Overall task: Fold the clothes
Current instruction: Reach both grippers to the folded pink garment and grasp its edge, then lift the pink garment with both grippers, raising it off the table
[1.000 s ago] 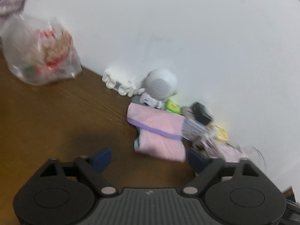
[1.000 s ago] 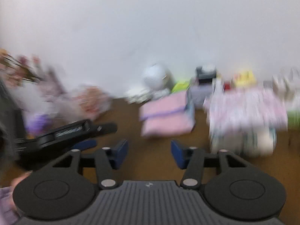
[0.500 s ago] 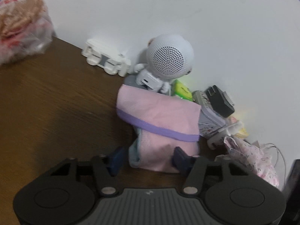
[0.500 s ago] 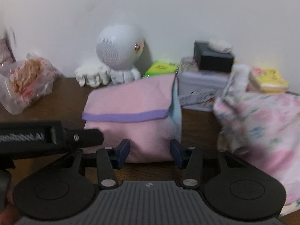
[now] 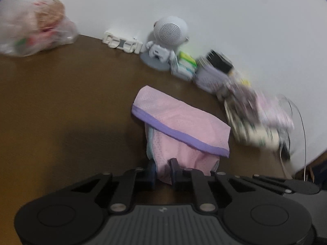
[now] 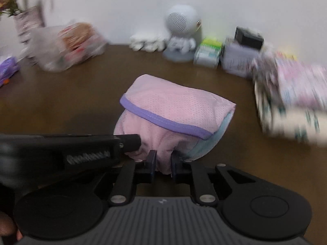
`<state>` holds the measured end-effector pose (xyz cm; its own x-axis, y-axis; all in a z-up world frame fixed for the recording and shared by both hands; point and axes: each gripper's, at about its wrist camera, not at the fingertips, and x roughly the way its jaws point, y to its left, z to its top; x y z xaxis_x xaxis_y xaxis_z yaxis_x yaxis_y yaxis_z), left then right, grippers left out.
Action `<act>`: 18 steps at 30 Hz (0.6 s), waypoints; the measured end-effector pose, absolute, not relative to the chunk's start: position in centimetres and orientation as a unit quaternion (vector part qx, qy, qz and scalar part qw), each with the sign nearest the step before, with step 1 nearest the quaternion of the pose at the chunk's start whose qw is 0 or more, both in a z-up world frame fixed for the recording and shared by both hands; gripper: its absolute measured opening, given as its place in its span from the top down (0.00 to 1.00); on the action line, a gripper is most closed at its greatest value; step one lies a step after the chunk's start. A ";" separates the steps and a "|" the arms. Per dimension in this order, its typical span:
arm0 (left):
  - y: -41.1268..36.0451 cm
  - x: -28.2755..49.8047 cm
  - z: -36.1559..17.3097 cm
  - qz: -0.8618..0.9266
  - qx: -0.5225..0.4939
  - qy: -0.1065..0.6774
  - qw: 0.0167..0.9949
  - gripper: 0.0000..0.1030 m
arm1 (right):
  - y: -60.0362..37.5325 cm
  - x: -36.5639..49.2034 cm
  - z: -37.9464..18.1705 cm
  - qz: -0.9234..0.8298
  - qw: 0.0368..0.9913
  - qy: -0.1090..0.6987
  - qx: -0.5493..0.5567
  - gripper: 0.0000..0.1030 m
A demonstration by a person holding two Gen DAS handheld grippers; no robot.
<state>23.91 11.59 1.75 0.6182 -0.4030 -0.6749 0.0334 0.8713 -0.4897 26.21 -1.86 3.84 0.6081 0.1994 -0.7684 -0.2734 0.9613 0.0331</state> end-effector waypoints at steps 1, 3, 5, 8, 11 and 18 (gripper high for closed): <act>11.5 21.6 1.8 -0.126 -0.222 0.420 0.871 0.87 | -2.0 23.9 3.9 0.133 0.895 0.424 -0.039 0.85; 11.3 17.1 1.9 -0.127 -0.224 0.422 0.870 0.87 | -2.0 19.2 4.0 0.137 0.895 0.423 -0.044 0.86; 10.8 12.6 2.0 -0.131 -0.221 0.421 0.870 0.87 | -2.5 14.8 4.1 0.134 0.895 0.422 -0.049 0.86; 9.4 6.2 1.9 -0.150 -0.222 0.418 0.868 0.87 | -4.1 7.8 4.2 0.134 0.897 0.419 -0.033 0.86; 7.9 1.9 2.0 -0.168 -0.202 0.405 0.876 0.87 | -6.7 0.3 4.0 0.130 0.906 0.403 -0.003 0.86; 4.6 -5.6 2.6 -0.188 -0.108 0.351 0.911 0.78 | -13.6 -9.1 4.1 0.148 0.930 0.329 0.076 0.76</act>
